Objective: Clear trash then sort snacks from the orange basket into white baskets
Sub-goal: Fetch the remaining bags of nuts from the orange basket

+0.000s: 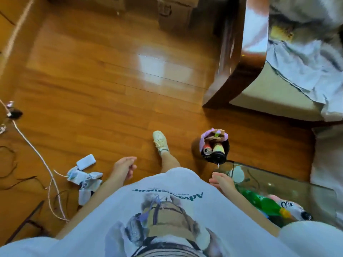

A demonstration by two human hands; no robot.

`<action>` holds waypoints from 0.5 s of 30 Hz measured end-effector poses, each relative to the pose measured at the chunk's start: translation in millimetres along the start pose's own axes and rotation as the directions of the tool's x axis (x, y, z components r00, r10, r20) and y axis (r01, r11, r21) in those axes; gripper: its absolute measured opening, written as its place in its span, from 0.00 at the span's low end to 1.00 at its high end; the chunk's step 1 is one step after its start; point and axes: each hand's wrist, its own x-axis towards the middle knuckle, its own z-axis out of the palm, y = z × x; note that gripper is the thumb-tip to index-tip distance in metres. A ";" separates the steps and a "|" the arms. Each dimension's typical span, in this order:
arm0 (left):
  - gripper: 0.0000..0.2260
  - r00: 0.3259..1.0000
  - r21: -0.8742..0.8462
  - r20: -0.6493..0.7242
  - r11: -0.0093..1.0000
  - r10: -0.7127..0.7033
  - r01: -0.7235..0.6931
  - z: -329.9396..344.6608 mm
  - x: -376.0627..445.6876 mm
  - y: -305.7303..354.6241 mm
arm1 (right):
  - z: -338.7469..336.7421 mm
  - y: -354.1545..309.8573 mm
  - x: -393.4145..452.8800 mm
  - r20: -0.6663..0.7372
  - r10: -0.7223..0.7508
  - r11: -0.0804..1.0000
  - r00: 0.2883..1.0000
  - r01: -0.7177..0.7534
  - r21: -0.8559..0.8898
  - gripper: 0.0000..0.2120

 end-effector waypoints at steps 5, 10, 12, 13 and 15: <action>0.07 0.997 -0.096 -0.075 0.995 -0.003 -0.005 -11.3 23.0 69.7 | 36.1 -113.5 15.6 0.010 0.045 0.995 0.999 -0.044 -0.084 0.09; 0.08 0.979 -0.238 -0.197 0.971 -0.052 0.004 -45.1 51.1 119.0 | 98.5 -226.8 18.8 0.162 -0.099 0.930 0.982 0.149 -0.335 0.13; 0.09 0.964 -0.299 -0.249 0.954 -0.093 0.015 -60.9 57.8 123.1 | 131.2 -267.4 18.4 0.186 -0.141 0.889 0.972 0.207 -0.408 0.12; 0.09 0.954 -0.333 -0.272 0.943 -0.122 0.026 -68.3 59.9 122.2 | 147.5 -286.7 17.0 0.216 -0.163 0.865 0.963 0.245 -0.438 0.11; 0.09 0.929 -0.409 -0.303 0.910 -0.211 0.073 -84.4 63.3 119.0 | 182.0 -323.9 10.7 0.310 -0.186 0.827 0.932 0.319 -0.463 0.10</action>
